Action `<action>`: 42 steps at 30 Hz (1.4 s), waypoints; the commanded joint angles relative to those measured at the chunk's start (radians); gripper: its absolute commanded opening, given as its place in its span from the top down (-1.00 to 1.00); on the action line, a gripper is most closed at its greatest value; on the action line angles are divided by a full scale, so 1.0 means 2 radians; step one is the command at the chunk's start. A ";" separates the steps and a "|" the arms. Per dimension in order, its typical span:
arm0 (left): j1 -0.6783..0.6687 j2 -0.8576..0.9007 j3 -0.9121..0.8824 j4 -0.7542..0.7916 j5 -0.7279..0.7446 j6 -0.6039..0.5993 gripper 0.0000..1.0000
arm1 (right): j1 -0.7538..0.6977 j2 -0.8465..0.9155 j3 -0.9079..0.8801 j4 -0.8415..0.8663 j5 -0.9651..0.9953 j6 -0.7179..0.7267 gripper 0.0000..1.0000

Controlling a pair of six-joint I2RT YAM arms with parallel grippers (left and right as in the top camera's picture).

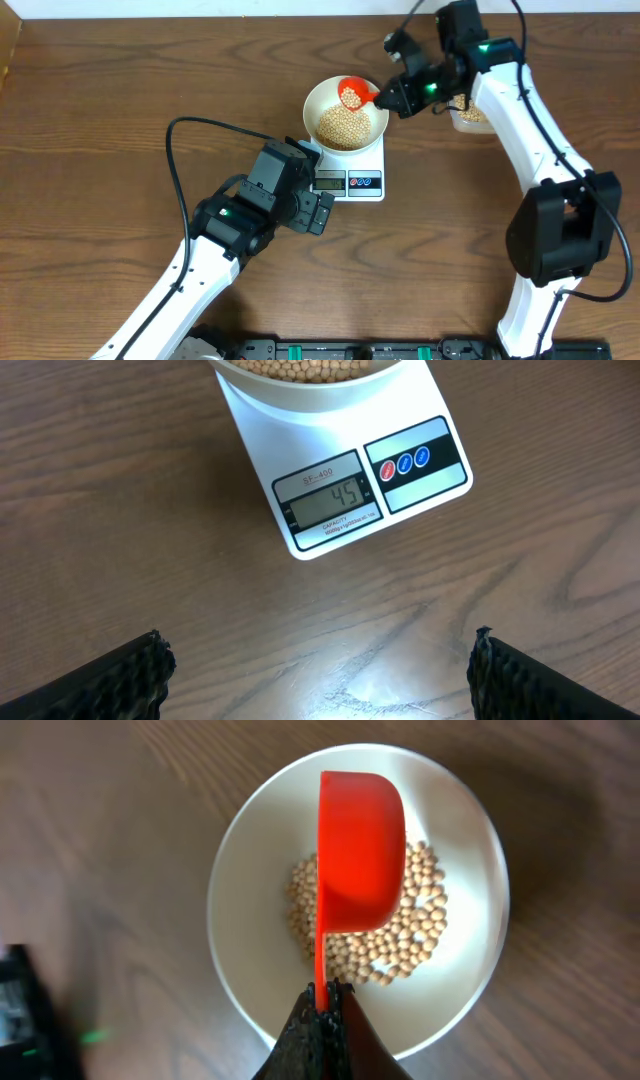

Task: Scoop item into bowl and weigh 50g on scale
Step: 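Tip a few soybeans from the scoop into the bowl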

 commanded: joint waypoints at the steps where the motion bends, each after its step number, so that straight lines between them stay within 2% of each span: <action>1: 0.002 -0.006 -0.002 -0.002 -0.004 0.003 -0.92 | 0.022 -0.001 0.019 -0.002 0.075 -0.006 0.98; 9: 0.002 -0.006 -0.002 -0.002 -0.004 0.003 -0.93 | 0.058 -0.001 0.020 -0.009 0.158 -0.018 0.98; 25: 0.002 -0.006 -0.002 -0.002 -0.004 0.003 -0.92 | 0.074 -0.001 0.020 -0.009 0.201 -0.046 0.98; 32: 0.002 -0.006 -0.002 -0.002 -0.004 0.003 -0.92 | 0.066 -0.001 0.020 -0.009 0.139 -0.037 0.98; 42: 0.002 -0.006 -0.002 -0.002 -0.004 0.003 -0.92 | 0.008 -0.001 0.020 -0.014 0.002 -0.015 0.98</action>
